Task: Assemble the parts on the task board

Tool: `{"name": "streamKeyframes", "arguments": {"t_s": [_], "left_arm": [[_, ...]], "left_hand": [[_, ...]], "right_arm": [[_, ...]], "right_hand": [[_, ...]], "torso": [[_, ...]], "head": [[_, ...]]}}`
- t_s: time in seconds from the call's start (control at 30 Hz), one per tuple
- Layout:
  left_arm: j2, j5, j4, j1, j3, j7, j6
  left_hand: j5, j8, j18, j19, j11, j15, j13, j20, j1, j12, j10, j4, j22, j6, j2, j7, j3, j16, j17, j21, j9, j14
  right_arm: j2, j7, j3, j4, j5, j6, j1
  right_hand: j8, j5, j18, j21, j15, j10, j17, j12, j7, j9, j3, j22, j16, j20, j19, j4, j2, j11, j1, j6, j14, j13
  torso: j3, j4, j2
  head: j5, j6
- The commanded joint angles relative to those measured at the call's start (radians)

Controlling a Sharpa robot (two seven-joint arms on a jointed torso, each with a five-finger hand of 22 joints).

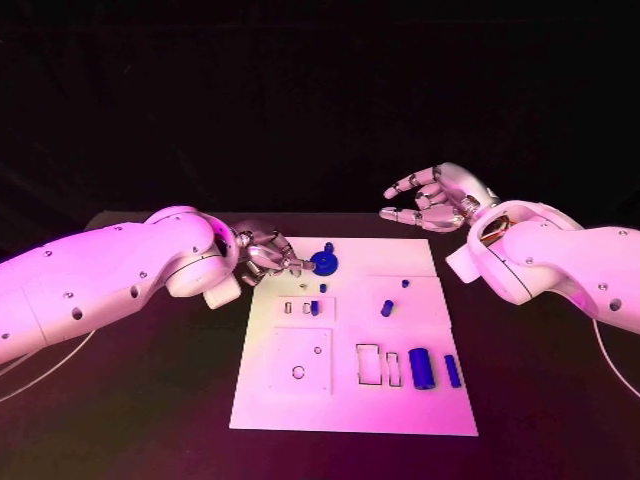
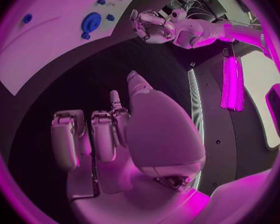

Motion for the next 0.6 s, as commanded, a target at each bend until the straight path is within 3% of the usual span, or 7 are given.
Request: {"name": "streamKeyframes", "arguments": {"t_s": [0.03, 0.13, 0.33, 0.6], "left_arm": [[0.027, -0.107, -0.024, 0.011, -0.006, -0.141, 0.119], [0.060, -0.116, -0.049, 0.021, -0.014, -0.171, 0.161], [0.111, -0.118, -0.085, 0.031, -0.025, -0.198, 0.207], [0.151, -0.108, -0.114, 0.034, -0.038, -0.206, 0.229]], "left_hand": [[0.000, 0.006, -0.015, 0.014, 0.001, -0.004, 0.020, -0.001, -0.023, 0.013, 0.011, 0.000, 0.014, -0.011, 0.009, -0.002, -0.009, 0.007, 0.162, 0.010, 0.006, 0.064], [0.000, 0.018, -0.018, 0.024, -0.002, -0.006, 0.043, -0.003, -0.041, 0.030, 0.028, 0.000, 0.028, -0.002, 0.022, -0.007, -0.015, 0.012, 0.173, 0.016, 0.021, 0.069], [0.000, 0.022, -0.021, 0.035, -0.004, -0.008, 0.055, -0.005, -0.076, 0.038, 0.036, 0.001, 0.043, -0.007, 0.027, -0.009, -0.034, 0.017, 0.184, 0.022, 0.035, 0.074], [0.000, 0.009, -0.022, 0.038, -0.002, -0.006, 0.046, -0.005, -0.114, 0.034, 0.030, 0.001, 0.049, -0.023, 0.039, -0.005, -0.061, 0.019, 0.188, 0.025, 0.042, 0.076]], "right_arm": [[0.002, 0.001, 0.000, -0.008, 0.038, 0.010, 0.001], [0.005, -0.014, 0.000, -0.015, 0.030, 0.018, 0.002], [0.010, -0.030, 0.000, -0.023, 0.013, 0.030, 0.002], [0.020, -0.038, 0.000, -0.029, 0.003, 0.037, 0.002]], "right_hand": [[0.003, 0.004, 0.002, -0.005, 0.003, -0.003, 0.180, -0.005, 0.001, 0.000, -0.001, 0.222, -0.004, 0.001, 0.076, 0.009, 0.005, -0.001, -0.010, 0.001, 0.083, 0.132], [0.003, 0.003, 0.002, -0.006, 0.003, -0.004, 0.179, -0.006, 0.001, 0.000, -0.001, 0.222, -0.005, 0.001, 0.076, 0.009, 0.006, -0.001, -0.011, 0.000, 0.083, 0.131], [0.003, 0.002, 0.002, -0.004, 0.004, 0.000, 0.181, -0.001, 0.001, -0.001, -0.001, 0.223, -0.004, 0.001, 0.077, 0.008, 0.009, -0.001, -0.014, -0.001, 0.083, 0.135], [0.003, 0.002, 0.002, -0.004, 0.004, 0.000, 0.180, -0.001, 0.001, -0.001, -0.001, 0.223, -0.004, 0.001, 0.077, 0.008, 0.011, -0.001, -0.015, -0.001, 0.083, 0.136]], "torso": [[0.0000, -0.0015, 0.000], [-0.0031, 0.0024, 0.000], [-0.0021, -0.0001, 0.000], [-0.0023, -0.0002, 0.002]], "head": [[0.001, -0.002], [-0.004, -0.003], [0.000, -0.004], [0.000, -0.004]]}}
